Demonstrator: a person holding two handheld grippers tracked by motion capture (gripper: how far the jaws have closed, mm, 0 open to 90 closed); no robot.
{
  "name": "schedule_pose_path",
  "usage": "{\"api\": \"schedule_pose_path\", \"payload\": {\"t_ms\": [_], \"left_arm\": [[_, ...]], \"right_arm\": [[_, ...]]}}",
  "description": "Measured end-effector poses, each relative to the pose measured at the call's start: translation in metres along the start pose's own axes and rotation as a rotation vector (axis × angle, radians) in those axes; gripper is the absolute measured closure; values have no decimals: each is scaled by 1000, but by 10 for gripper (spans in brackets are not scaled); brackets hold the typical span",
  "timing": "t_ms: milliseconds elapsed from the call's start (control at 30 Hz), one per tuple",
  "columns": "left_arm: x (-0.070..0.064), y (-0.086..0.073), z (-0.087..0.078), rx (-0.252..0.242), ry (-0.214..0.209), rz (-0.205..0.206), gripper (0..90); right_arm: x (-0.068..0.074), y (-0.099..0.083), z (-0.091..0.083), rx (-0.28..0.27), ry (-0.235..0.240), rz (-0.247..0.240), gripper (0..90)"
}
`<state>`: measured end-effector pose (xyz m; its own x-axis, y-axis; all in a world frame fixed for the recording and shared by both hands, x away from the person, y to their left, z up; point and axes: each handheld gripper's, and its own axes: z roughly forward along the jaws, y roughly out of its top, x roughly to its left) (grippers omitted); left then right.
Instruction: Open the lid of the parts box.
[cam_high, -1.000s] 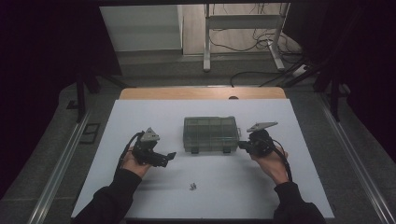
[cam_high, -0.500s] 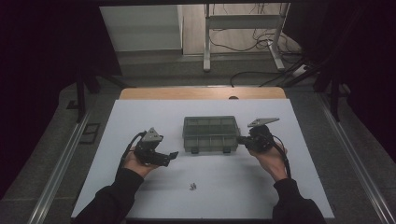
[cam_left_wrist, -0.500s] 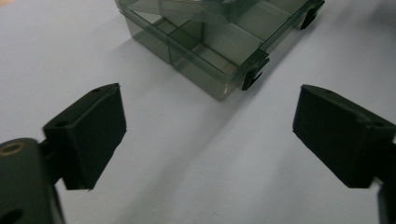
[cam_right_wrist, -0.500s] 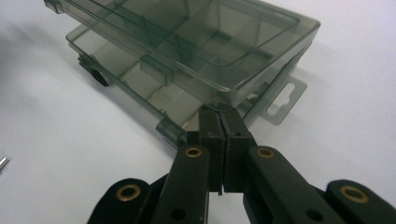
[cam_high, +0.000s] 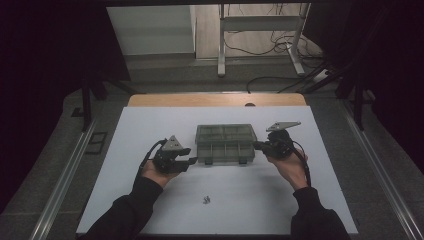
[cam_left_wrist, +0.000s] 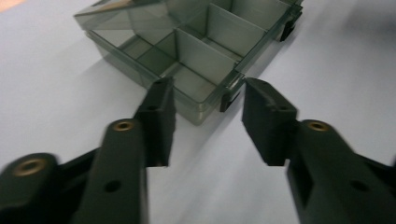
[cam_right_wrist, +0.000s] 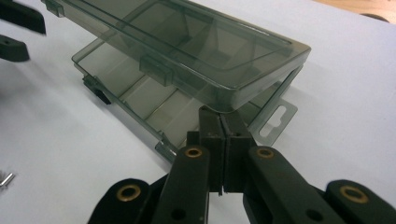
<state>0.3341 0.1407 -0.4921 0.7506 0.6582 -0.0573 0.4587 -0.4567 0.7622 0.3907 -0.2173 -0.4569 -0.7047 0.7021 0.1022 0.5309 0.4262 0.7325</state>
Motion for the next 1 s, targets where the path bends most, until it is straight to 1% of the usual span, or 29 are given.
{"api": "schedule_pose_path", "payload": {"t_ms": [100, 233, 300, 367, 533, 600, 700, 1000], "left_arm": [[0, 3, 5, 4, -11, -2, 703], [0, 5, 11, 6, -7, -6, 816], [1, 6, 15, 2, -10, -16, 851], [2, 6, 17, 2, -4, -19, 877], [5, 6, 25, 1, 9, -37, 894], [5, 6, 28, 3, 6, -40, 895], [5, 7, 30, 10, 15, -36, 895], [5, 6, 34, 19, 21, -32, 895]], "right_arm": [[-1, 2, 0, -7, 2, 5, 885], [-2, 5, 0, -11, -2, 0, 887], [-3, 7, 0, -16, -4, -2, 887], [-3, 9, 0, -22, -7, -2, 887], [-5, 14, 1, -27, -8, 0, 888], [-5, 15, 2, -30, -7, 0, 887], [-6, 17, 2, -30, -11, -1, 888], [-10, 25, 4, -48, -13, 4, 888]]}}
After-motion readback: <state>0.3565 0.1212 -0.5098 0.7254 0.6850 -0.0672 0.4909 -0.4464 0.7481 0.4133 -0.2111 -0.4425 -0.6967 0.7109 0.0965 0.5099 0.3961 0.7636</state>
